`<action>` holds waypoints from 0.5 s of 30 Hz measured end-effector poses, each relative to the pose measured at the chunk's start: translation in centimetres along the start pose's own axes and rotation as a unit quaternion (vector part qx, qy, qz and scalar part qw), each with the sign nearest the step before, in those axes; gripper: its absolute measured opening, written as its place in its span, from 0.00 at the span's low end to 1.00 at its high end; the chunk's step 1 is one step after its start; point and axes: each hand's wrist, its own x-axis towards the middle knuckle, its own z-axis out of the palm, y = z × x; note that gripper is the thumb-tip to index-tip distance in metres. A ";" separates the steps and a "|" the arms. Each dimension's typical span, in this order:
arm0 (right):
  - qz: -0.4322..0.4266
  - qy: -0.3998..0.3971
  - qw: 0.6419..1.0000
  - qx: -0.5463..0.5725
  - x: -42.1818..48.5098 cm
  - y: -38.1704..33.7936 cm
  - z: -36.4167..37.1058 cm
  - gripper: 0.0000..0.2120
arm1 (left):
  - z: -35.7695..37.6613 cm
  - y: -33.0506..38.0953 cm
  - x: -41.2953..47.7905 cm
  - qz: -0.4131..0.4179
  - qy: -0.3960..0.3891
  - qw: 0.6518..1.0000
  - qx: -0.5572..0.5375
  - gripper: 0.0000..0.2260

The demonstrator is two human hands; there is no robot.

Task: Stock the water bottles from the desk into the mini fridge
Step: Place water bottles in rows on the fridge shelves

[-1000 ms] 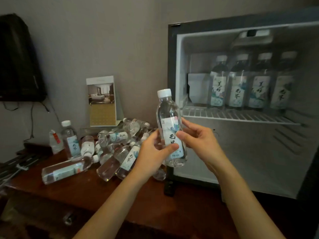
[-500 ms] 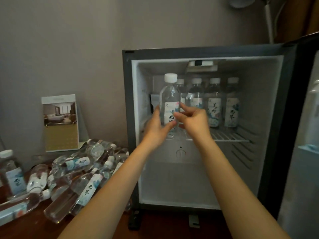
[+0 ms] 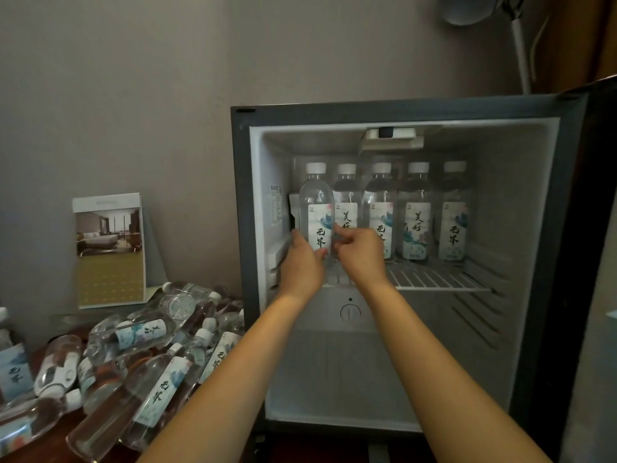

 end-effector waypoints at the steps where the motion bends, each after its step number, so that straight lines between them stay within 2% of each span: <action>1: 0.001 -0.006 1.000 -0.011 0.0 0.0 0.0 0.18 | 0.2 0.1 0.1 -0.013 0.005 1.000 0.008 0.25; 6: 0.020 -0.053 0.998 -0.038 0.2 0.1 0.4 0.25 | 0.6 0.5 0.8 -0.065 0.023 0.996 0.064 0.22; 12: 0.048 -0.083 0.994 -0.058 0.3 0.1 0.7 0.25 | 0.8 0.5 1.3 -0.069 0.043 0.996 0.041 0.13; 15: 0.051 -0.094 0.992 -0.065 0.5 0.2 0.8 0.25 | 0.8 0.2 1.5 -0.056 0.025 0.996 0.060 0.16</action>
